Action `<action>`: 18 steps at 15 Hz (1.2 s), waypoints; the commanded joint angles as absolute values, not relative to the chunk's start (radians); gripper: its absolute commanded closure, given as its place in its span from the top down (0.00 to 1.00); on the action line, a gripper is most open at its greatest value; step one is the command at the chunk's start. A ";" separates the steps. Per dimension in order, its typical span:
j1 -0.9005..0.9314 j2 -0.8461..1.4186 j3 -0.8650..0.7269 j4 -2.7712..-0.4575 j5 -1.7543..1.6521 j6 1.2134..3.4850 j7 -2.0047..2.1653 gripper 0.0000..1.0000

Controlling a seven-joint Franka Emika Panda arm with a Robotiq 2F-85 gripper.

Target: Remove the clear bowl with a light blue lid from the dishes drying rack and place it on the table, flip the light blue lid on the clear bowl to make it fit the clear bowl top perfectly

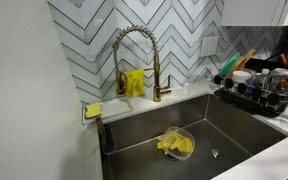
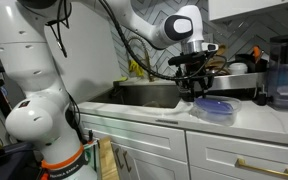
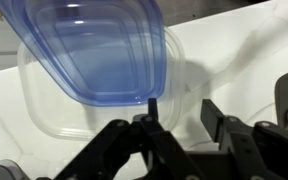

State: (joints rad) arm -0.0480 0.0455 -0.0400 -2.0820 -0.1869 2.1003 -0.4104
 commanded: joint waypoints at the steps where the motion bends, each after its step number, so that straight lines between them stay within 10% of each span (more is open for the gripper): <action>1: -0.052 0.021 -0.042 -2.103 -0.170 2.117 -0.401 0.82; 4: -0.053 -0.009 -0.045 -2.088 -0.163 2.085 -0.408 1.00; 18: -0.096 -0.012 -0.090 -2.001 -0.241 2.029 -0.110 1.00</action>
State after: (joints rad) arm -0.0741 -0.0349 -0.0693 -2.0340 -0.2230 2.0527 -0.2188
